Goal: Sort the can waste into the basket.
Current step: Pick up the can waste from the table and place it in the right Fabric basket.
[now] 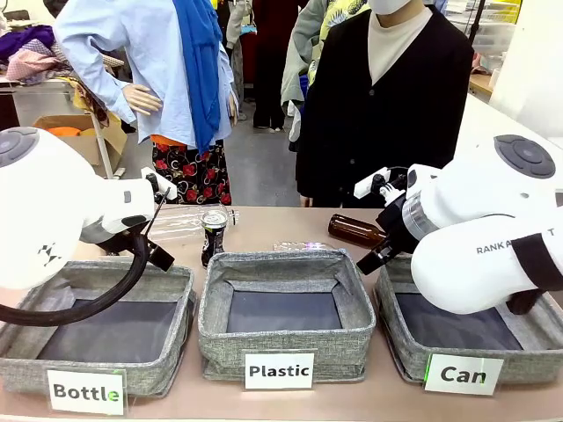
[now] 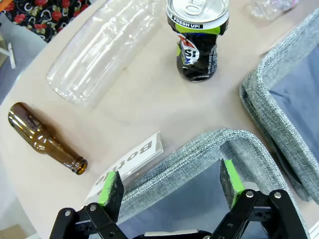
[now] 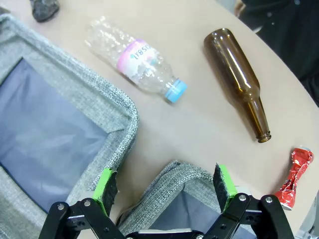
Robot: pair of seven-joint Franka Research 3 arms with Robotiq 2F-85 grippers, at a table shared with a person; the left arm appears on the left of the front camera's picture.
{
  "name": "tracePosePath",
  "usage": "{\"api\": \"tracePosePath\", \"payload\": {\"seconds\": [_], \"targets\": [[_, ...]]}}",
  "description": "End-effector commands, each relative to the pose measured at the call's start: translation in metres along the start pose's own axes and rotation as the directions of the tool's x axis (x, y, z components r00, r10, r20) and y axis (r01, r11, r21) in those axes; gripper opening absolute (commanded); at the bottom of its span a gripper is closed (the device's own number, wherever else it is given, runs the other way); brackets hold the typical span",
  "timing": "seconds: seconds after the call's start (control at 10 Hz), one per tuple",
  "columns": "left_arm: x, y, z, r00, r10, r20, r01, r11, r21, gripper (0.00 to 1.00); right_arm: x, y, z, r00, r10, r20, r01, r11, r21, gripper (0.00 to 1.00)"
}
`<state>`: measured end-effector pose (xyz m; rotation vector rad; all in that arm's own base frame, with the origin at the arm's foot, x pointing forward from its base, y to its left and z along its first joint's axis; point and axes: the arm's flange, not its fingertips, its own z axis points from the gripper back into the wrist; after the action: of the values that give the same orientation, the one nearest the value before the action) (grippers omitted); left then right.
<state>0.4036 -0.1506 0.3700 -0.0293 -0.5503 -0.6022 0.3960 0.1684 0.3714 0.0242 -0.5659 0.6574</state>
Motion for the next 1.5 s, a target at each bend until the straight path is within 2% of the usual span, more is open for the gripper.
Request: {"api": "tracePosePath", "payload": {"seconds": [0.0, 0.4, 0.5, 0.6, 0.7, 0.8, 0.9, 1.0, 1.1, 1.2, 1.3, 1.4], "targets": [[0.000, 0.000, 0.000, 1.000, 0.000, 0.000, 0.000, 1.000, 0.000, 1.00, 0.000, 0.000, 0.000, 1.000, 0.000, 0.000, 0.000, 1.000, 0.000, 1.00], [0.000, 0.000, 0.000, 1.000, 0.000, 0.000, 0.000, 1.000, 0.000, 1.00, 0.000, 0.000, 0.000, 1.000, 0.000, 0.000, 0.000, 1.000, 0.000, 1.00], [0.000, 0.000, 0.000, 1.000, 0.000, 0.000, 0.000, 1.000, 0.000, 1.00, 0.004, -0.001, 0.014, 1.000, 0.018, -0.004, -0.018, 0.999, 0.051, 1.00], [0.008, -0.001, 0.026, 1.000, -0.001, 0.001, 0.001, 0.998, -0.058, 1.00, 0.012, -0.003, 0.038, 1.000, 0.003, 0.016, -0.004, 0.995, 0.103, 1.00], [0.015, 0.000, 0.059, 0.996, 0.088, 0.006, -0.087, 0.988, -0.127, 1.00, 0.017, -0.005, 0.075, 0.995, -0.094, 0.030, 0.091, 0.993, 0.078, 1.00], [0.017, -0.001, 0.094, 0.987, 0.161, -0.013, -0.160, 0.970, -0.183, 1.00, 0.019, -0.005, 0.114, 0.983, -0.177, 0.042, 0.170, 0.976, 0.136, 1.00], [0.008, 0.007, 0.123, 0.976, 0.218, -0.013, -0.214, 0.940, -0.266, 1.00, 0.010, -0.007, 0.151, 0.967, -0.251, 0.046, 0.237, 0.951, 0.200, 1.00], [-0.008, 0.024, 0.146, 0.966, 0.257, -0.019, -0.247, 0.905, -0.347, 1.00, -0.008, -0.010, 0.178, 0.957, -0.282, 0.067, 0.253, 0.926, 0.279, 1.00], [-0.033, 0.046, 0.159, 0.962, 0.273, -0.014, -0.246, 0.844, -0.477, 1.00, -0.035, -0.021, 0.201, 0.949, -0.295, 0.107, 0.241, 0.904, 0.354, 1.00], [-0.060, 0.072, 0.172, 0.940, 0.342, 0.019, -0.274, 0.785, -0.556, 1.00, -0.065, -0.035, 0.220, 0.917, -0.368, 0.153, 0.288, 0.877, 0.383, 1.00], [-0.093, 0.106, 0.182, 0.906, 0.419, 0.060, -0.285, 0.708, -0.646, 1.00, -0.102, -0.056, 0.236, 0.860, -0.466, 0.207, 0.345, 0.830, 0.437, 1.00], [-0.125, 0.136, 0.185, 0.848, 0.523, 0.086, -0.311, 0.621, -0.719, 1.00, -0.135, -0.074, 0.243, 0.797, -0.553, 0.242, 0.389, 0.777, 0.495, 1.00]]}}
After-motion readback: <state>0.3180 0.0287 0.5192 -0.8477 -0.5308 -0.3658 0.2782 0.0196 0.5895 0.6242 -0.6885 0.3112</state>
